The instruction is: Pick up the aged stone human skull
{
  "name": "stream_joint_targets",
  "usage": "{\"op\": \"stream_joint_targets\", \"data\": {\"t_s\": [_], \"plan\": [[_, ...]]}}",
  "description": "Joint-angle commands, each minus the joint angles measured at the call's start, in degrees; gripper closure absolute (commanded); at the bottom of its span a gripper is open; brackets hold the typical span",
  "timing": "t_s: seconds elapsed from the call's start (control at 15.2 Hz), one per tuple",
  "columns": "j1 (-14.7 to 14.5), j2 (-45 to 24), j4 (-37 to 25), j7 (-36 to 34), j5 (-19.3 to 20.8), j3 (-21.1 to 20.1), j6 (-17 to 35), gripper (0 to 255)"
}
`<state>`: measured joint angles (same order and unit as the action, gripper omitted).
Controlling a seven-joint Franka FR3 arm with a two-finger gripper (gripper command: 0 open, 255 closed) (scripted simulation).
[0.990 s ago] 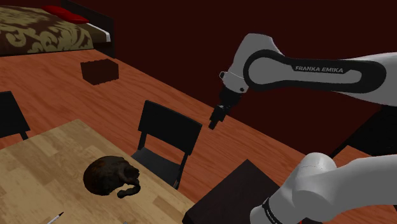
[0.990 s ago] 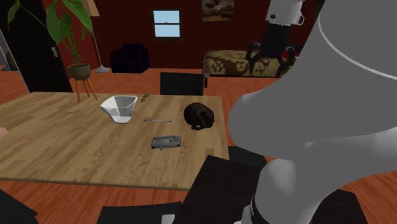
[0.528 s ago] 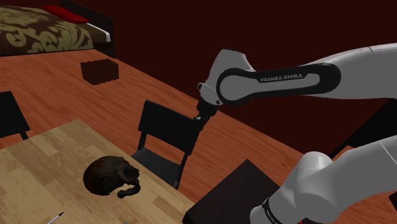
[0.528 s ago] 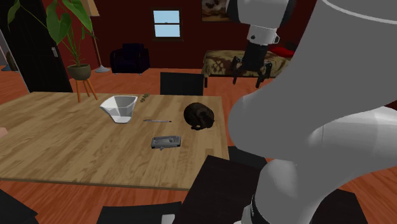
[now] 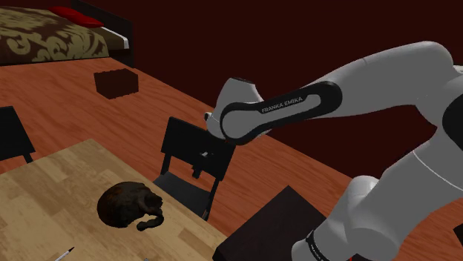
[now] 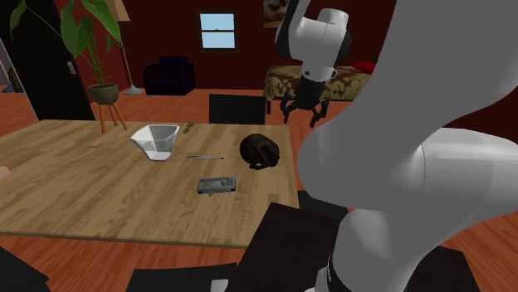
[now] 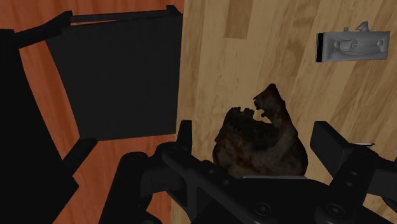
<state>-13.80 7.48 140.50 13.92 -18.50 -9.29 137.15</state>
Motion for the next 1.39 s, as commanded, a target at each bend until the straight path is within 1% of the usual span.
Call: {"op": "stream_joint_targets", "data": {"t_s": [0.0,0.46,0.92,0.99,1.32], "plan": [[-0.9,-4.5,-2.5,0.6,-0.7,-0.8,2.5,0],[-3.7,-18.7,-10.8,2.5,-2.2,-3.6,10.1,0],[-7.0,-32.6,-21.7,3.1,-1.1,-5.4,14.7,0],[-7.2,-33.7,-22.7,3.1,-0.9,-5.5,14.9,0],[-7.3,-36.9,-23.0,4.1,-1.2,-5.6,17.7,0]]}}
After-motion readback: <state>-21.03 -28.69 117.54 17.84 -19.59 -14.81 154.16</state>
